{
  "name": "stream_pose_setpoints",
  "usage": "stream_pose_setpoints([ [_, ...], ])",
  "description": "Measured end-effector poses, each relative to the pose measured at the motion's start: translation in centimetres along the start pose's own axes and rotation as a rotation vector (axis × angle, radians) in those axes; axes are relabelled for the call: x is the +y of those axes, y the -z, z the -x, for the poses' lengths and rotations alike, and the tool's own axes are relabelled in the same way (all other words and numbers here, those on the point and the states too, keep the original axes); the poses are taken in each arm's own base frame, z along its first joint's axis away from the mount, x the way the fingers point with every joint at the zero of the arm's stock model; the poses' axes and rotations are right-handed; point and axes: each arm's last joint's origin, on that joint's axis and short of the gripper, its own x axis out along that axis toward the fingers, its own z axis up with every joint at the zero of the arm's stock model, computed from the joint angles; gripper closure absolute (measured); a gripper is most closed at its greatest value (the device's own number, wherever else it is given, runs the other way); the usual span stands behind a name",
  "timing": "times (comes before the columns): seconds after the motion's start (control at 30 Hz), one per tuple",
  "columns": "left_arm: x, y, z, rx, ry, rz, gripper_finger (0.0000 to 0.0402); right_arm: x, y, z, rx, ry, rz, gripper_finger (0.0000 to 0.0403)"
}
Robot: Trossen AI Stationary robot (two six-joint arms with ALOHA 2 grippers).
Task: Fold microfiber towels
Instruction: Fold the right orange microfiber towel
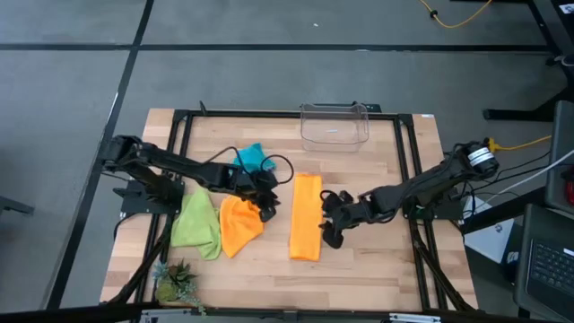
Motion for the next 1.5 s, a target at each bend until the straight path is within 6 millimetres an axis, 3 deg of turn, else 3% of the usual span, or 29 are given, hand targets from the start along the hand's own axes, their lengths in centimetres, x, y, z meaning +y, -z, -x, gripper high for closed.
stream_pose_setpoints([
  [0.2, -0.4, 0.9, -3.5, 0.028, 0.049, 0.077, 0.0293, -0.9, 1.2, -0.9, 0.074, 0.135, -0.167, 0.0209],
  [0.47, 1.5, 0.9, -5.9, 0.089, 0.062, 0.117, 0.0293, -1.1, 1.3, -2.0, 0.071, 0.161, -0.309, 0.0209],
  [0.73, 3.6, 0.3, -7.5, 0.114, 0.099, 0.186, 0.0293, -2.3, -0.1, -2.6, -0.030, 0.220, -0.417, 0.0209],
  [1.03, 3.1, 0.0, -8.8, 0.066, 0.197, 0.306, 0.0293, -2.2, 0.6, -4.5, 0.015, 0.218, -0.583, 0.0209],
  [1.27, 2.8, 0.2, -8.8, 0.066, 0.196, 0.307, 0.0293, -2.3, 0.8, -6.2, 0.047, 0.192, -0.604, 0.0209],
  [1.5, 2.6, 1.3, -9.8, 0.119, 0.195, 0.344, 0.0293, -2.4, 0.4, -6.5, 0.022, 0.181, -0.615, 0.0209],
])
